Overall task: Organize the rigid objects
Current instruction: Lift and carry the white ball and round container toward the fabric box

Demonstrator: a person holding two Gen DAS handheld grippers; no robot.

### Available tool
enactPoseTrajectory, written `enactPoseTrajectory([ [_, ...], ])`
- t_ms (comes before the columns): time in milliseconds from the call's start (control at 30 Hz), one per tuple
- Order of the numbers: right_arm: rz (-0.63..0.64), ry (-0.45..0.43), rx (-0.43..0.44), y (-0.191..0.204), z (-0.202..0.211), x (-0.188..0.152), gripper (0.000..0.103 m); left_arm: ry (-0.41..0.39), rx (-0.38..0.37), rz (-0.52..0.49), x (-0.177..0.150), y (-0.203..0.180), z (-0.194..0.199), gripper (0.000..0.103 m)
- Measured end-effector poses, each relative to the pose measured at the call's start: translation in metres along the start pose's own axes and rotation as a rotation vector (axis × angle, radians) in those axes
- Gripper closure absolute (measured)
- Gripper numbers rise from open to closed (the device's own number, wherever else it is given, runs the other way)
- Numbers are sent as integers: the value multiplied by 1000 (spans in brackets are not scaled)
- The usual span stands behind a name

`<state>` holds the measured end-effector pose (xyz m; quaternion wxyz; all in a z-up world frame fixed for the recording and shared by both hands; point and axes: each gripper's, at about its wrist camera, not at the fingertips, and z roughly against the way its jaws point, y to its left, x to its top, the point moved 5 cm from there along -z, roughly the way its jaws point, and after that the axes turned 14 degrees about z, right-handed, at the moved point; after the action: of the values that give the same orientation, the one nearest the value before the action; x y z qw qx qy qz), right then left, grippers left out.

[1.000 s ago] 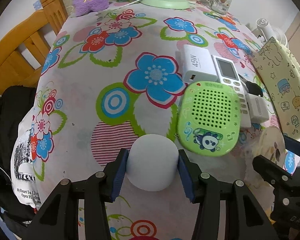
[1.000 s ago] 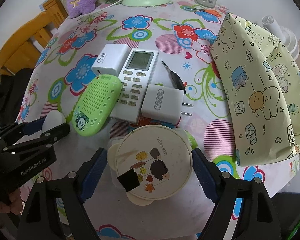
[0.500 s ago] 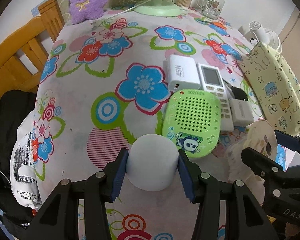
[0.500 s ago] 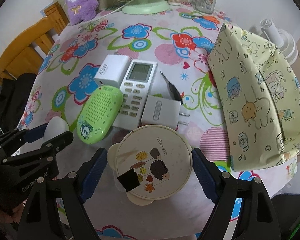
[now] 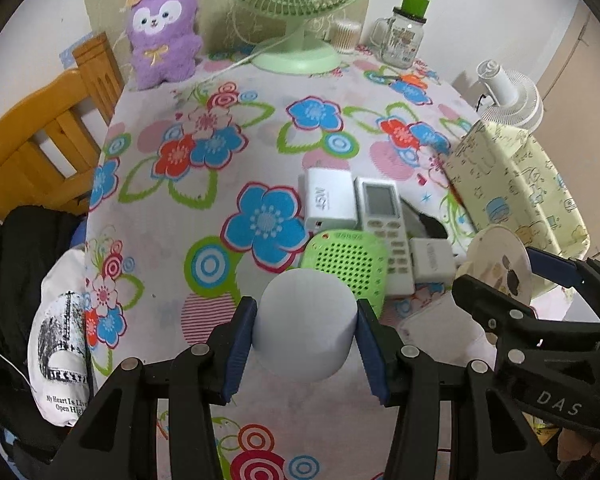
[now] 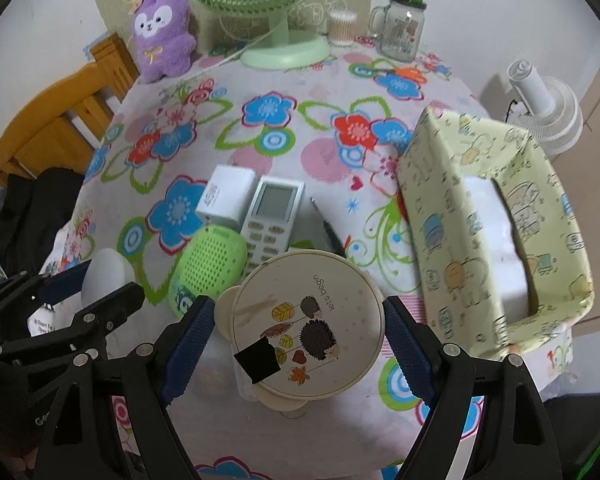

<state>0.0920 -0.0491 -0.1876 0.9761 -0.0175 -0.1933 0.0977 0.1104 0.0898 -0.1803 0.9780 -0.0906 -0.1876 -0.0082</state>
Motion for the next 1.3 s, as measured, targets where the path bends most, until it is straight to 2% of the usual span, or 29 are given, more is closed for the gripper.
enactPoseTrajectory([
  [367, -1, -39, 9, -23, 22, 9, 17, -38, 13, -10, 10, -27, 24, 52],
  [633, 29, -54, 12, -55, 36, 14, 17, -60, 12, 12, 16, -60, 32, 52],
  [967, 76, -51, 25, -102, 39, 21, 17, -66, 24, 48, 26, -104, 28, 52],
  [1300, 63, -41, 14, -153, 35, 19, 17, -62, 11, 30, 36, -151, 14, 52],
])
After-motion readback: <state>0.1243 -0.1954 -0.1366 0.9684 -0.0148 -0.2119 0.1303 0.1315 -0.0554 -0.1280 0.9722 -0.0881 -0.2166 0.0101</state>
